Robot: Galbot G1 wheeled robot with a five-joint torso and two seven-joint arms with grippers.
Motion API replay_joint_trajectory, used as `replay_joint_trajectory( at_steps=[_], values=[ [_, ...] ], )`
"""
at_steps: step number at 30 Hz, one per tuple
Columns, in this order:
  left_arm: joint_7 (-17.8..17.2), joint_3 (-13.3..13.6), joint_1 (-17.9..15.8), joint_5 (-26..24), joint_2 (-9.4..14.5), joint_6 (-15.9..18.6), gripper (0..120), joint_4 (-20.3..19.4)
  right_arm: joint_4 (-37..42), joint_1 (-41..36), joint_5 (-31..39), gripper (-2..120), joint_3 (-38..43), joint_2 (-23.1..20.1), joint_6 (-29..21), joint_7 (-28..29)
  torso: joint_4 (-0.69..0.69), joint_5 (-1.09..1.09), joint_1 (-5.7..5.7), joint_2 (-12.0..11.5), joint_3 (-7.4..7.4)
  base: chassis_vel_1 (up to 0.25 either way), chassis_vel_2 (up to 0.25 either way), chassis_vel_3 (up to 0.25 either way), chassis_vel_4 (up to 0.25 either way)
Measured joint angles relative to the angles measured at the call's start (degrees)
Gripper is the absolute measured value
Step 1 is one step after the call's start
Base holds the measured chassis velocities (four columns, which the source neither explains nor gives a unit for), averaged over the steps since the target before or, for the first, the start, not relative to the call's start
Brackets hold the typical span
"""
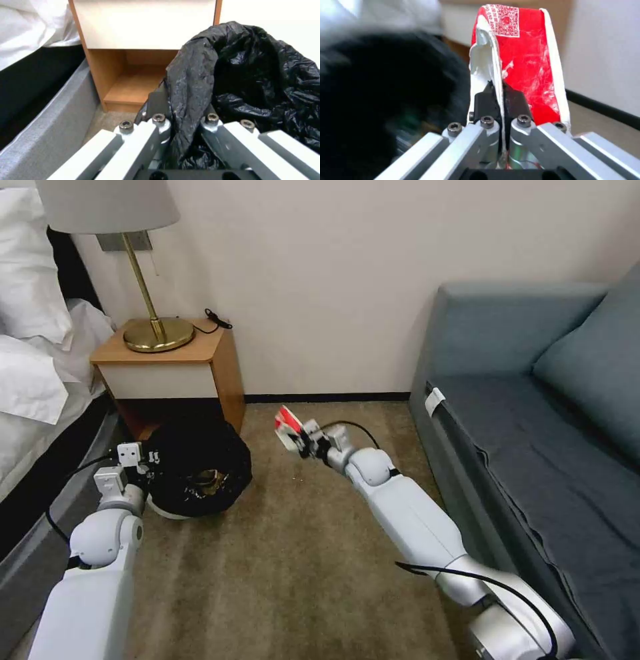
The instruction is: Pick up the trash bin, then pick up the garbage on the floor and place it into the trash bin.
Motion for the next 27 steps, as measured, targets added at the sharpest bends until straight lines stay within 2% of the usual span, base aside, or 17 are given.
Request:
replay_joint_trajectory(
  at_steps=[3,7,9,18,19,20,23,24,27],
  values=[
    [0.0,0.2,0.0,0.0,-0.5,0.2,4,-0.4,2.9,0.0,4.8,0,-3.4,2.2,0.1,1.7,0.01,0.0,0.0,0.0,0.0,0.0,0.0,0.0,0.0],
    [0.0,0.3,0.1,0.4,-1.3,0.5,4,-0.9,3.4,-0.2,6.7,0,-6.2,4.8,0.6,3.3,0.01,0.0,0.0,0.0,0.0,0.0,0.0,0.0,0.0],
    [0.0,0.4,0.3,0.7,-2.2,0.7,4,-1.5,2.3,-0.5,6.7,0,-8.6,6.8,2.3,4.6,0.01,0.0,0.0,0.0,0.0,0.0,0.0,0.0,0.0],
    [-0.1,0.5,0.8,1.2,-4.1,0.9,4,-2.7,-1.3,-2.5,3.0,0,-12.7,6.8,5.8,7.3,0.0,0.0,0.0,0.0,0.0,0.0,0.0,0.0,0.0],
    [-0.2,0.4,0.9,1.7,-5.0,0.9,4,-2.8,-1.7,-3.2,1.8,13,-12.9,6.0,6.7,7.9,0.0,0.01,0.0,0.0,0.0,0.0,0.0,0.0,0.0],
    [-0.2,0.4,0.9,1.7,-5.0,0.9,4,-2.8,-1.7,-3.2,1.8,13,-12.9,6.0,6.7,7.9,0.0,0.01,0.0,0.0,0.0,0.0,0.0,0.0,0.0],
    [-0.2,0.7,1.0,2.3,-6.0,0.9,4,-3.1,-1.6,-3.6,1.2,25,-12.5,5.3,7.0,7.9,-0.01,0.01,0.0,0.0,0.0,0.0,0.0,0.0,0.0],
    [-0.2,0.7,1.0,2.3,-6.0,0.9,4,-3.1,-1.6,-3.6,1.2,25,-12.5,5.3,7.0,7.9,-0.01,0.01,0.0,0.0,0.0,0.0,0.0,0.0,0.0],
    [-0.2,0.8,1.0,2.6,-6.5,1.0,4,-3.1,-1.0,-3.9,1.0,41,-11.8,4.9,7.0,8.0,0.0,0.01,0.0,0.0,0.0,0.0,0.0,0.0,0.0]
  ],
)
